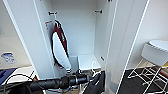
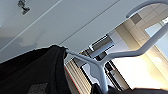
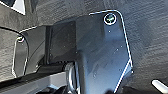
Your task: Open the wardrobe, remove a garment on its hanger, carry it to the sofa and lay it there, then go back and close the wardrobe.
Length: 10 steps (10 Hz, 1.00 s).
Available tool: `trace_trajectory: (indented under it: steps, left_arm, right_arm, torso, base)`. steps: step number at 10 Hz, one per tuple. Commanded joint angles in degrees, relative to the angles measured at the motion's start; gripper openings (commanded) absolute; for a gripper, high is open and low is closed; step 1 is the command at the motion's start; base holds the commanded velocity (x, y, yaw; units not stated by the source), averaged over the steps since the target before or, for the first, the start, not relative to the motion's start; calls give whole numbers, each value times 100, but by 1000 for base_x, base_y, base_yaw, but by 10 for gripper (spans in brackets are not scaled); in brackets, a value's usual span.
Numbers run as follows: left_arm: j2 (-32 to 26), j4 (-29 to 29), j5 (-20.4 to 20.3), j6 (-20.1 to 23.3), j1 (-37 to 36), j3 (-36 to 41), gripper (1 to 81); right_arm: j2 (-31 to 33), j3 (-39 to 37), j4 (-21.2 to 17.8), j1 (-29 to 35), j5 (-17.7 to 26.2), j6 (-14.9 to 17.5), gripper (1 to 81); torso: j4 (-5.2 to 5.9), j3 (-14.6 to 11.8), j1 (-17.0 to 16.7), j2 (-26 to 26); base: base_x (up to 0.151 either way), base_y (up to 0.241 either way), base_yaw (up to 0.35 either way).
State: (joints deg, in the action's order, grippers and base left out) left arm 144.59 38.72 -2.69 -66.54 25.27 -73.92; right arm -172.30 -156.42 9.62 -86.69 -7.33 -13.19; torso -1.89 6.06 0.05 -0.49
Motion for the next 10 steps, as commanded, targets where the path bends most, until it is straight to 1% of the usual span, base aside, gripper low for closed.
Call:
trace_trajectory:
  steps: [1,8,10]
  left_arm:
    - [-9,22,-293,-26,-923,211,10]
    - [-9,39,-293,-26,-914,238,10]
    - [-26,57,-294,-26,-914,273,10]
  right_arm:
    - [27,-10,-65,217,284,-17,811]
    - [27,-28,-65,217,276,-17,811]
    - [27,-63,-136,217,276,-17,811]
  torso:
    - [0,0,-2,0]
    - [0,0,0,0]
    - [0,0,0,0]
  base:
    - [0,0,-258]
    - [0,0,-258]
    - [0,0,-258]
